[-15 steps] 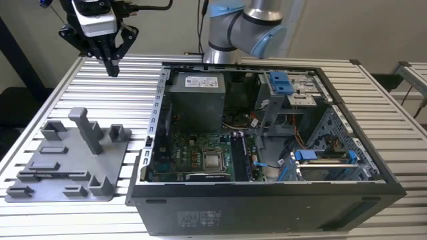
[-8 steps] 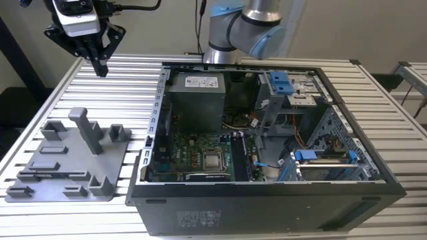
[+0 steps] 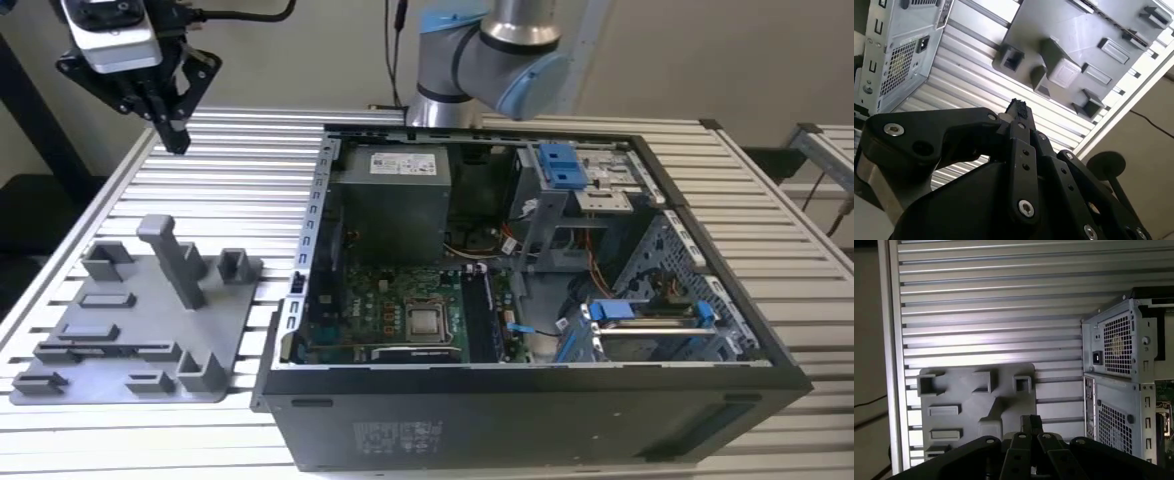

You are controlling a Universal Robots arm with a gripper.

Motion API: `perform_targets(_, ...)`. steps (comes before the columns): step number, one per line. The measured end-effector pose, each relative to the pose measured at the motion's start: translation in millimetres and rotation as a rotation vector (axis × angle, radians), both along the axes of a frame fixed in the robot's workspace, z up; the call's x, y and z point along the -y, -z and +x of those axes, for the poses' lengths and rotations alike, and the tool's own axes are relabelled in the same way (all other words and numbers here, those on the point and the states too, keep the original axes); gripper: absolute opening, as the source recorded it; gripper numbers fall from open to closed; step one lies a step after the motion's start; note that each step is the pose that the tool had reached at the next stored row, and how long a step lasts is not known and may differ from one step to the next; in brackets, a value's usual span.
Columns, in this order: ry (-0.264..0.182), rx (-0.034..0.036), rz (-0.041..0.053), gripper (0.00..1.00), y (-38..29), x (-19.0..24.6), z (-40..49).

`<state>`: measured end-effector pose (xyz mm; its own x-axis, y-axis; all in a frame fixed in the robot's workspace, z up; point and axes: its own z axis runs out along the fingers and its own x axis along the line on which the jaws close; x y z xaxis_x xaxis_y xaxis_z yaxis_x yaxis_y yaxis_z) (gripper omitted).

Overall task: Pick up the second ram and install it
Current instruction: 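Reach for the second ram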

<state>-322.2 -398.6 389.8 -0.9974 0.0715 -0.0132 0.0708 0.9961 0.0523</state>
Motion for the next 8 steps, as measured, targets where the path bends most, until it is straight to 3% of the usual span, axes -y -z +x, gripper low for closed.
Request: perform_targets(8, 0.000, -0.0001, 0.0003, 0.11, 0.8, 0.0, -23.3)
